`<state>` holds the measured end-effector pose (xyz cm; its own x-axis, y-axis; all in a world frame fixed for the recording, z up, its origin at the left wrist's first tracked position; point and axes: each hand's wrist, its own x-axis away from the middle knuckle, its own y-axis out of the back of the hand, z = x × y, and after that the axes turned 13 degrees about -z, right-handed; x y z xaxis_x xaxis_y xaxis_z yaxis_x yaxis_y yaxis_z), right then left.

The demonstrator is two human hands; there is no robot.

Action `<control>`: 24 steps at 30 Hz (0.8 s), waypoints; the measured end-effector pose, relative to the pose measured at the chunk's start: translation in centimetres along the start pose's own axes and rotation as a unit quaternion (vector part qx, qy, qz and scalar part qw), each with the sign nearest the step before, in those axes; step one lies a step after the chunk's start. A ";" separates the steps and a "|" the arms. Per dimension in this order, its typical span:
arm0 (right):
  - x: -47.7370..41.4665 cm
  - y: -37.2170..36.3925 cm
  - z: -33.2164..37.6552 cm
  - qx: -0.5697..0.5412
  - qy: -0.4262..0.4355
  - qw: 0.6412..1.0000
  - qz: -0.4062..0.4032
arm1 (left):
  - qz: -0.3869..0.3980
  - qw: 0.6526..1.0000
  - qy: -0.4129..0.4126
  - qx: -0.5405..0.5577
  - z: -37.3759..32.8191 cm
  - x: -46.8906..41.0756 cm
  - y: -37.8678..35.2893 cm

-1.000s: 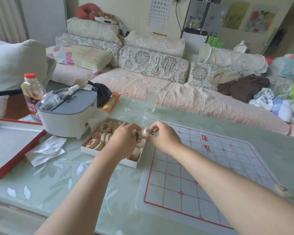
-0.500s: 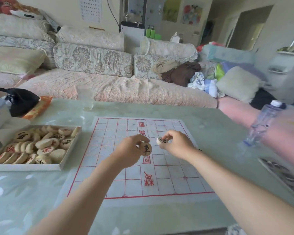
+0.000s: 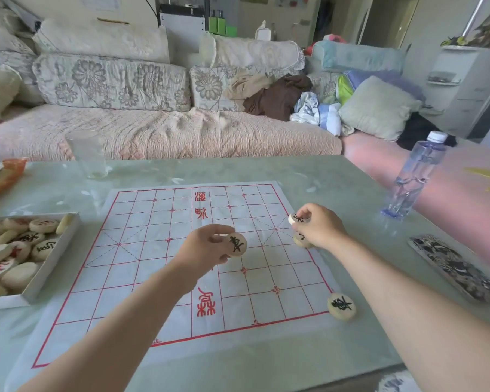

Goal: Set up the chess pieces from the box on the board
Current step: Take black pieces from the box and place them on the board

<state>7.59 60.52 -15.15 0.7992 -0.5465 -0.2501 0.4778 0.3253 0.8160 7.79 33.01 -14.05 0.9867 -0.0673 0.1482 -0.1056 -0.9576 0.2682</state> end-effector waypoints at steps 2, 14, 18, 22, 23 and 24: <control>-0.2 -0.3 0.2 0.022 0.015 1.000 0.014 | -0.006 1.000 0.019 0.021 0.3 -0.2 0.4; 6.4 1.3 8.9 -0.174 0.188 0.952 0.167 | -0.010 0.990 0.061 0.126 -0.4 0.9 1.0; 9.1 1.7 10.1 -0.191 0.207 0.945 0.169 | -0.001 0.986 0.074 0.152 -0.5 1.6 1.3; 9.6 1.6 9.3 -0.189 0.205 0.950 0.142 | -0.004 0.995 0.026 0.097 -1.1 2.2 1.2; 9.4 1.5 9.0 -0.180 0.199 0.953 0.138 | -0.013 0.999 -0.017 0.028 -1.2 2.1 1.1; 9.1 1.4 8.8 -0.170 0.190 0.959 0.126 | -0.025 0.996 -0.068 -0.048 -1.3 1.8 1.2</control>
<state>12.30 49.23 -11.64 0.9490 -0.1174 -0.2926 0.2918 0.6784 0.6743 9.32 32.13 -12.24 0.9979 -0.0643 0.0033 -0.0612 -0.9300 0.3624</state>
